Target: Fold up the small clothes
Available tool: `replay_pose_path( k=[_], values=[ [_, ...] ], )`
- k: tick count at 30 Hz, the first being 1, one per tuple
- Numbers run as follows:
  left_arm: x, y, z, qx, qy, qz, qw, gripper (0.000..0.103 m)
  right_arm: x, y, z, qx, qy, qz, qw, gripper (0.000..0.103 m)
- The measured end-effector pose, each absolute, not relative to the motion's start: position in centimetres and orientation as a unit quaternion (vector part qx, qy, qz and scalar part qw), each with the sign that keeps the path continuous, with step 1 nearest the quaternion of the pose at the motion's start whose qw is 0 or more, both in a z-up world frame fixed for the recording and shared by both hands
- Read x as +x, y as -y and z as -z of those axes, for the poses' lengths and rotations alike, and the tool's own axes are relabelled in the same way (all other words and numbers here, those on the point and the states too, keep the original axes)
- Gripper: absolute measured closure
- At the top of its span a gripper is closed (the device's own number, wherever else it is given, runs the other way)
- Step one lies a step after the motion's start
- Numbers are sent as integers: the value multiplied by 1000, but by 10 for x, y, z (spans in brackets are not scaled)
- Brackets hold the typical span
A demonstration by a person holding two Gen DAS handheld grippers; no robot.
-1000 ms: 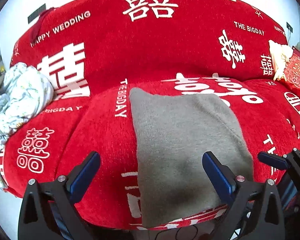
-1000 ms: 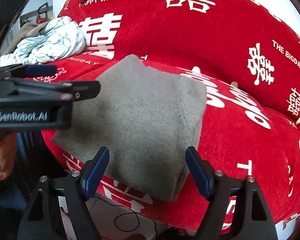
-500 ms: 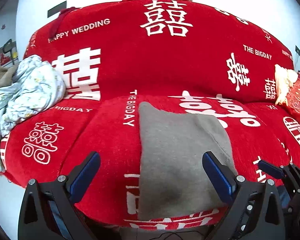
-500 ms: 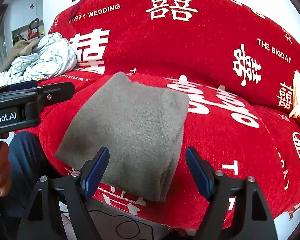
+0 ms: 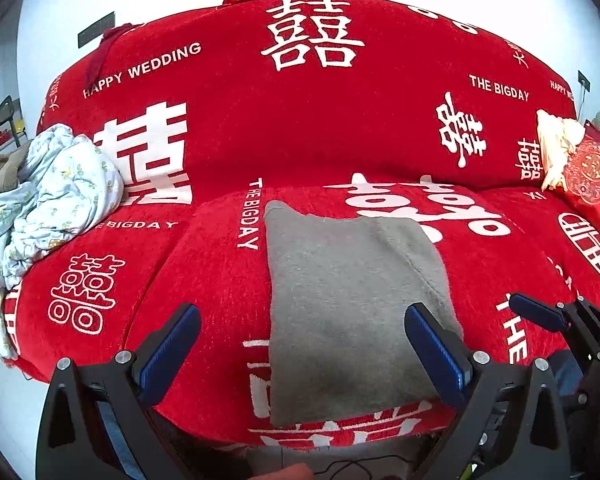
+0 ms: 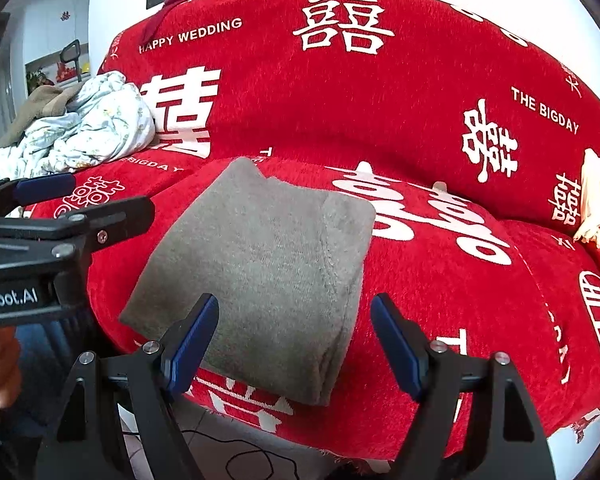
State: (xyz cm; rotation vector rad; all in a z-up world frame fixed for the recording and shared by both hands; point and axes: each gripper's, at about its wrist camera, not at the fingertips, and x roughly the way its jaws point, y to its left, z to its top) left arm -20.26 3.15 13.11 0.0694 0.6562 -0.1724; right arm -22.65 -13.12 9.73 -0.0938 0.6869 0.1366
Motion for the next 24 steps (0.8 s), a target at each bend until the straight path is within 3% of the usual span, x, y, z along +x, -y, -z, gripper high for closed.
replay_pose_path(
  k=[24],
  values=[
    [-205, -33, -130, 34, -323, 78, 943, 1, -228, 131, -100, -44, -335, -66, 939, 22]
  ],
)
